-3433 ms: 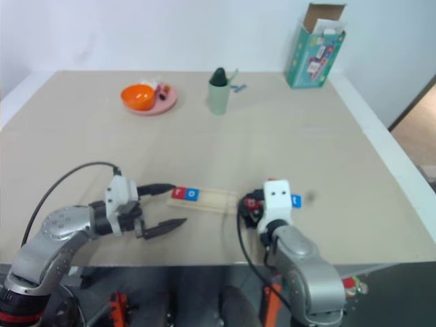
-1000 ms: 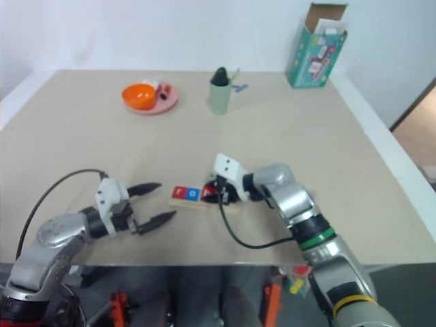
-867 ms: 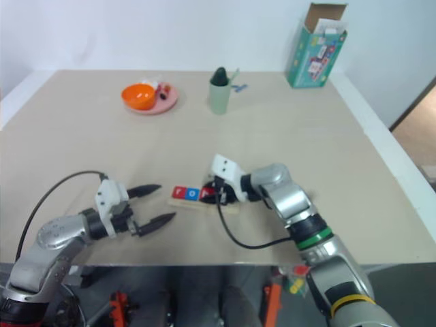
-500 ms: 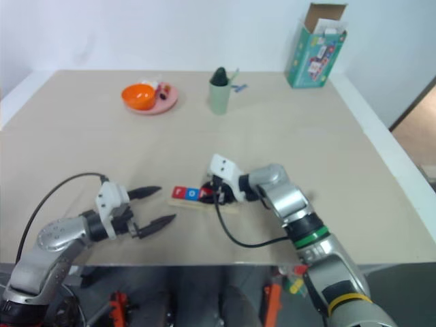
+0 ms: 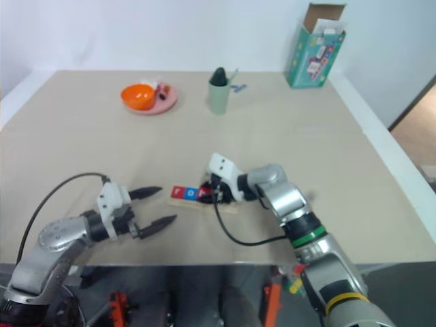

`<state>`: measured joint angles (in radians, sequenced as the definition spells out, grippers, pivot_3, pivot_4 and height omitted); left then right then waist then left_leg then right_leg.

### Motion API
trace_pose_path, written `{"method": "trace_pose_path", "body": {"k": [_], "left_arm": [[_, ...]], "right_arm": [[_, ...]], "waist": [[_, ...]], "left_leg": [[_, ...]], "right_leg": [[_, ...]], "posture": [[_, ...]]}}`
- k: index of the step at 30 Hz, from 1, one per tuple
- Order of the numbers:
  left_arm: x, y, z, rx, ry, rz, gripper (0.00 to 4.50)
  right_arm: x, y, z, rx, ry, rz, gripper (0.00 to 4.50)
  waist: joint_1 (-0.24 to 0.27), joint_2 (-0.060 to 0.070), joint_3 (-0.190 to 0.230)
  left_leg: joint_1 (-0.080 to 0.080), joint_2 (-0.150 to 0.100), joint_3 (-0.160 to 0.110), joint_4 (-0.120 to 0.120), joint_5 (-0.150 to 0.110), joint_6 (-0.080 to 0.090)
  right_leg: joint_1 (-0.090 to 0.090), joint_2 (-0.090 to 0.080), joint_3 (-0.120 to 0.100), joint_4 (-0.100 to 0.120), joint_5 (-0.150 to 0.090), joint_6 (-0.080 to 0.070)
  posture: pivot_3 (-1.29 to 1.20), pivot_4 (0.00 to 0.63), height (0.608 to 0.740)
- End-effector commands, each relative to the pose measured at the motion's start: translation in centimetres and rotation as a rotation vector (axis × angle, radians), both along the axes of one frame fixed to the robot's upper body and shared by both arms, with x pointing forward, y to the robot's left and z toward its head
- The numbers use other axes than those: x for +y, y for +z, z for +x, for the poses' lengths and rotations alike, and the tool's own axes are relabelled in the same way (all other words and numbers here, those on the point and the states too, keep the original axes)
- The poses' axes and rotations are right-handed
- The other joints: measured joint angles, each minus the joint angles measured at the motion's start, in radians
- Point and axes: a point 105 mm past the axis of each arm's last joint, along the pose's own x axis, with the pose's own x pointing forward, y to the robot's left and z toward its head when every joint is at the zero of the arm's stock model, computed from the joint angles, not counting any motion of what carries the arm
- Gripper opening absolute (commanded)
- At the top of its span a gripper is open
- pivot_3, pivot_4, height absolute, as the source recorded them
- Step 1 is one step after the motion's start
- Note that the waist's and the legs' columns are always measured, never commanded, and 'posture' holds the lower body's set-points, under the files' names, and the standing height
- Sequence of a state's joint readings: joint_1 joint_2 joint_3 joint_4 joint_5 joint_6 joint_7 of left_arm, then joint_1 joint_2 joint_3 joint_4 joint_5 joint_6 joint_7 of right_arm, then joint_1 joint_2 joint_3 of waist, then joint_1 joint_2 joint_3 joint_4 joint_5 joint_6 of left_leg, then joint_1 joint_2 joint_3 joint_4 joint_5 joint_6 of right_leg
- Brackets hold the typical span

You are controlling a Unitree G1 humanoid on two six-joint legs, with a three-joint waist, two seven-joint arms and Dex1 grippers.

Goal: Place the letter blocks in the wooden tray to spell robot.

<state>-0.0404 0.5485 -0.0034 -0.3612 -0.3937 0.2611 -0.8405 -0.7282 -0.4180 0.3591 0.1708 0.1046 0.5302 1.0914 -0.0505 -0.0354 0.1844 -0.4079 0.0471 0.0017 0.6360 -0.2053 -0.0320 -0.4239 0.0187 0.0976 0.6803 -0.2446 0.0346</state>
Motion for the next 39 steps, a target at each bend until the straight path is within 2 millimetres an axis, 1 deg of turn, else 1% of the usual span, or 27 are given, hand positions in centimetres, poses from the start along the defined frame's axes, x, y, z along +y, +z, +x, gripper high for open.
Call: {"method": "trace_pose_path", "body": {"k": [1,2,3,4,7,10,11,12,14,16,17,19,22,24,26,27,29,31,33,37,38,39], "left_arm": [[-0.1,0.7,0.0,-0.036,-0.018,0.003,4.5],[-0.1,0.6,0.0,-0.035,-0.018,0.004,4.5],[-0.1,0.6,0.0,-0.035,-0.019,0.006,4.5],[-0.1,0.6,0.0,-0.034,-0.021,0.008,4.5],[-0.1,0.6,0.0,-0.034,-0.024,0.014,4.5],[0.0,0.7,0.0,-0.041,-0.029,0.018,4.5],[-0.2,1.0,-0.1,-0.057,-0.051,0.026,4.5],[-0.5,1.4,-0.4,-0.065,-0.079,0.029,4.5],[-0.9,1.7,-0.7,-0.073,-0.12,0.036,4.5],[-1.2,1.8,-1.0,-0.073,-0.157,0.057,4.5],[-1.3,1.9,-1.0,-0.075,-0.17,0.062,4.5],[-1.5,2.2,-0.9,-0.075,-0.187,0.062,4.5],[-1.7,2.3,-0.7,-0.073,-0.199,0.061,4.5],[-1.8,2.2,-0.5,-0.07,-0.206,0.059,4.5],[-1.8,2.2,-0.3,-0.069,-0.212,0.059,4.5],[-1.8,2.2,-0.2,-0.069,-0.213,0.059,4.5],[-1.7,2.2,0.1,-0.069,-0.201,0.052,4.5],[-1.5,2.2,0.3,-0.068,-0.19,0.047,4.5],[-1.3,2.1,0.4,-0.067,-0.176,0.047,4.5],[-1.0,1.9,0.4,-0.067,-0.149,0.045,4.5],[-1.0,1.8,0.3,-0.068,-0.145,0.046,4.5],[-1.0,1.8,0.2,-0.069,-0.142,0.045,4.5]], "right_arm": [[0.1,1.0,0.2,-0.022,-0.003,0.027,3.64],[0.1,1.0,0.2,-0.024,-0.004,0.029,3.91],[0.2,1.1,0.1,-0.029,-0.004,0.034,4.27],[0.2,1.3,0.2,-0.036,-0.01,0.039,4.47],[0.1,2.3,0.3,-0.062,-0.029,0.072,4.47],[-0.4,4.7,1.0,-0.1,-0.106,0.145,4.47],[-1.6,6.3,1.9,-0.134,-0.209,0.194,4.47],[-3.4,7.6,2.8,-0.17,-0.337,0.234,4.47],[-6.7,8.8,3.8,-0.236,-0.565,0.274,4.47],[-9.1,8.7,3.8,-0.289,-0.717,0.267,4.47],[-10.2,8.1,3.3,-0.296,-0.78,0.253,4.47],[-10.8,6.9,1.9,-0.292,-0.819,0.245,4.47],[-9.6,5.5,0.1,-0.268,-0.795,0.272,4.47],[-7.9,5.2,-1.0,-0.251,-0.731,0.313,4.47],[-6.4,5.0,-1.7,-0.232,-0.669,0.35,3.94],[-6.0,5.0,-1.8,-0.225,-0.654,0.361,3.68],[-4.6,4.8,-2.4,-0.212,-0.566,0.358,2.93],[-3.9,4.6,-2.5,-0.198,-0.514,0.358,2.31],[-3.3,4.4,-2.2,-0.192,-0.489,0.35,1.56],[-2.2,3.6,-1.4,-0.154,-0.437,0.319,0.25],[-1.9,3.5,-1.1,-0.153,-0.425,0.316,0.01],[-1.6,3.4,-0.8,-0.152,-0.419,0.31,0.01]], "waist": [[0.0,0.0,0.0],[0.0,0.0,0.0],[0.0,0.0,0.0],[0.0,0.0,0.0],[0.0,0.0,0.0],[0.001,0.0,0.0],[0.001,0.0,0.0],[0.001,0.0,0.0],[0.003,0.0,0.0],[0.005,0.0,0.0],[0.006,-0.001,-0.001],[0.005,-0.002,-0.001],[-0.005,0.0,0.0],[-0.014,0.001,0.0],[-0.025,0.001,0.0],[-0.027,0.001,0.0],[-0.027,0.001,0.0],[-0.027,0.0,0.0],[-0.027,0.0,0.0],[-0.027,0.0,0.0],[-0.027,0.0,0.0],[-0.028,0.0,0.0]], "left_leg": [[0.0,0.0,0.0,0.0,0.0,0.0],[0.0,0.0,0.0,0.0,0.0,0.0],[0.0,0.0,0.0,0.0,0.0,0.0],[0.0,0.0,0.0,0.0,0.0,0.0],[0.0,0.0,0.0,0.0,0.0,0.0],[-0.001,0.0,0.0,0.0,0.0,0.0],[-0.001,0.0,0.0,0.0,0.0,0.0],[-0.001,0.0,0.0,0.0,0.0,0.0],[-0.002,0.0,0.0,0.0,0.0,0.0],[-0.003,-0.001,-0.001,0.0,0.0,0.0],[-0.003,-0.001,-0.001,0.0,0.0,0.0],[-0.003,-0.001,-0.001,-0.001,-0.001,-0.002],[-0.003,-0.001,-0.001,-0.001,-0.002,-0.002],[-0.003,-0.001,0.001,-0.001,-0.002,-0.002],[-0.002,0.0,0.001,-0.001,-0.002,-0.002],[-0.001,0.0,0.0,-0.001,-0.002,-0.002],[0.0,0.0,-0.001,-0.001,-0.002,-0.002],[0.0,0.0,-0.001,-0.001,-0.001,-0.002],[0.0,0.0,0.0,0.0,-0.001,-0.002],[-0.001,-0.001,0.0,0.0,-0.001,-0.002],[-0.001,0.0,0.0,0.0,-0.001,-0.002],[-0.001,0.0,0.0,-0.001,-0.001,-0.002]], "right_leg": [[0.0,0.0,0.0,0.0,0.0,0.0],[0.0,0.0,0.0,0.0,0.0,0.0],[0.0,0.0,0.0,0.0,0.0,0.0],[0.0,0.0,0.0,0.0,0.0,0.0],[0.0,0.0,0.0,0.0,0.0,0.0],[-0.001,0.0,0.0,0.0,0.0,0.0],[-0.001,0.0,0.0,0.0,0.0,0.0],[-0.001,0.0,0.0,0.0,0.0,0.0],[-0.001,0.0,0.0,0.0,0.0,0.0],[-0.001,-0.001,-0.001,0.0,-0.001,0.001],[-0.001,-0.002,-0.001,0.0,-0.001,0.001],[-0.001,-0.002,-0.002,-0.001,-0.003,0.001],[-0.002,-0.002,-0.001,0.0,-0.005,0.002],[-0.003,-0.001,0.002,0.0,-0.004,0.001],[-0.002,0.0,0.002,0.001,-0.004,0.001],[-0.002,0.0,0.002,0.001,-0.003,0.001],[-0.001,0.001,0.001,0.001,-0.002,0.0],[0.0,0.001,0.001,0.001,-0.002,0.0],[0.0,0.0,0.001,0.0,-0.002,0.0],[0.0,0.0,0.001,0.0,-0.002,0.001],[0.0,0.0,0.002,0.0,-0.002,0.001],[-0.001,0.0,0.001,0.0,-0.002,0.001]], "posture": [[0.0,0.15,0.74],[0.0,0.15,0.74],[0.0,0.15,0.74],[0.0,0.15,0.74],[0.0,0.15,0.74],[0.0,0.15,0.74],[0.0,0.15,0.74],[0.0,0.15,0.74],[0.0,0.15,0.74],[0.0,0.15,0.74],[0.0,0.15,0.74],[0.0,0.15,0.74],[0.0,0.15,0.74],[0.0,0.15,0.74],[0.0,0.15,0.74],[0.0,0.15,0.74],[0.0,0.15,0.74],[0.0,0.15,0.74],[0.0,0.15,0.74],[0.0,0.15,0.74],[0.0,0.15,0.74],[0.0,0.15,0.74]]}}
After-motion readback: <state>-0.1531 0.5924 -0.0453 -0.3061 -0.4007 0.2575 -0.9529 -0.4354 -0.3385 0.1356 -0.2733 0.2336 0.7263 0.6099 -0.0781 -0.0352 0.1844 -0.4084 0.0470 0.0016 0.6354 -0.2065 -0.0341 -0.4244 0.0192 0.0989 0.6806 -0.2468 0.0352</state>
